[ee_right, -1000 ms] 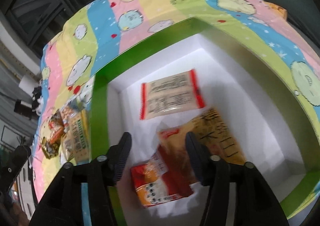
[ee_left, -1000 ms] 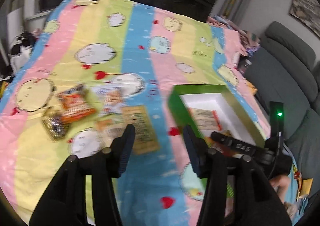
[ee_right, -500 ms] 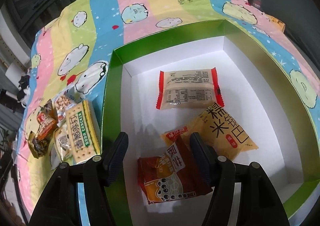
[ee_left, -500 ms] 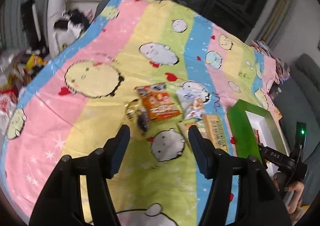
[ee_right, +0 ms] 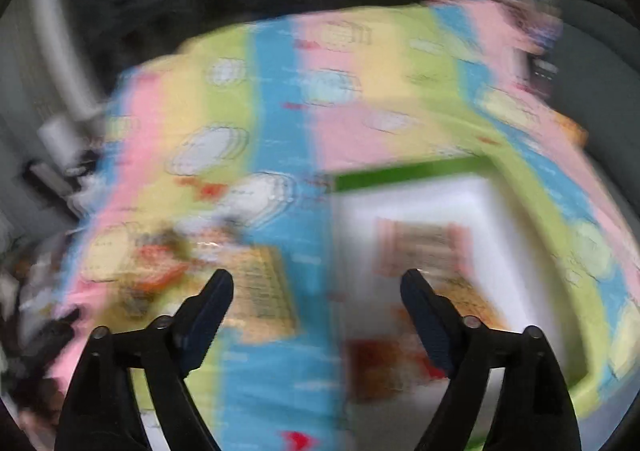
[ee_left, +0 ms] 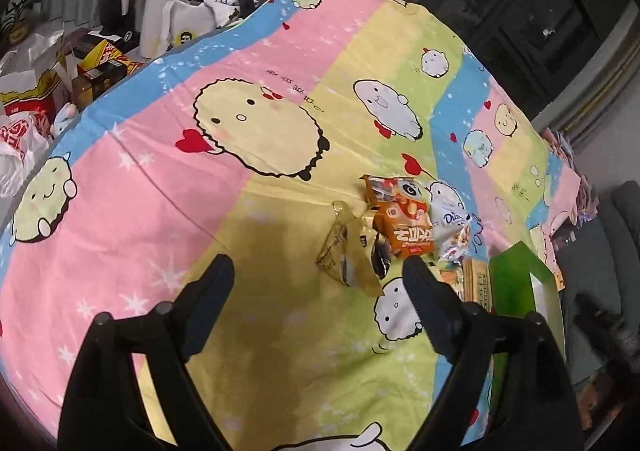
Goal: Organize snacks
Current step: 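Grasp the orange chip bag with the right gripper and lift it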
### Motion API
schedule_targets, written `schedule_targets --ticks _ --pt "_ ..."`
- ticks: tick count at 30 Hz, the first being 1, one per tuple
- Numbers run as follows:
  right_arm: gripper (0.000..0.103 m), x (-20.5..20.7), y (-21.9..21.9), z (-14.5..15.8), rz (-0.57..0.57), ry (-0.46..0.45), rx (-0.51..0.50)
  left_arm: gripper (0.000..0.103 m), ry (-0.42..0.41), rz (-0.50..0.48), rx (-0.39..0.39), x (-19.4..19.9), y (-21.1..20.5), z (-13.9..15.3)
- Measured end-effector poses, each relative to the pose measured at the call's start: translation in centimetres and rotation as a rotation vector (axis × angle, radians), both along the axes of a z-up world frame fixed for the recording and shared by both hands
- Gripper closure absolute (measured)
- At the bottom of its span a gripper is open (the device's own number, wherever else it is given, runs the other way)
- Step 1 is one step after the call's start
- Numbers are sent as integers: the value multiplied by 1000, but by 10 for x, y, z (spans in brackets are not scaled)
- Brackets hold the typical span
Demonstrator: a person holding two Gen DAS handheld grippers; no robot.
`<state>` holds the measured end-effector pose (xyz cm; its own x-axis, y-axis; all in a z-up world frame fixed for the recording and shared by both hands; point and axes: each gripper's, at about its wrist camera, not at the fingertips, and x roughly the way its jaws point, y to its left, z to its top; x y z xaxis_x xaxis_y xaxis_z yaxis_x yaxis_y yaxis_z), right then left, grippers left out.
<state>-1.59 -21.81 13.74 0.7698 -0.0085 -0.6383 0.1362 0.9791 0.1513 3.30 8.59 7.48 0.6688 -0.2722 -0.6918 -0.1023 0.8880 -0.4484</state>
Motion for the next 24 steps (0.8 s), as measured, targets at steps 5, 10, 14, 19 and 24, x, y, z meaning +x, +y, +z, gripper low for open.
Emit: schedule_targets --ticks 5,10,14,19,24 --pt "16 62 81 -6 306 82 72 14 3 -43 41 3 -9 -1" --pt "16 120 141 -38 346 170 -63 13 26 -61 54 6 -12 -7" --pt "16 148 152 -58 338 218 -83 13 26 -48 79 5 -12 -7" --pt "31 173 150 -85 318 288 -100 13 42 -35 69 5 -9 -9" --pt "61 171 141 -91 308 289 -73 13 43 -44 56 4 -12 -9"
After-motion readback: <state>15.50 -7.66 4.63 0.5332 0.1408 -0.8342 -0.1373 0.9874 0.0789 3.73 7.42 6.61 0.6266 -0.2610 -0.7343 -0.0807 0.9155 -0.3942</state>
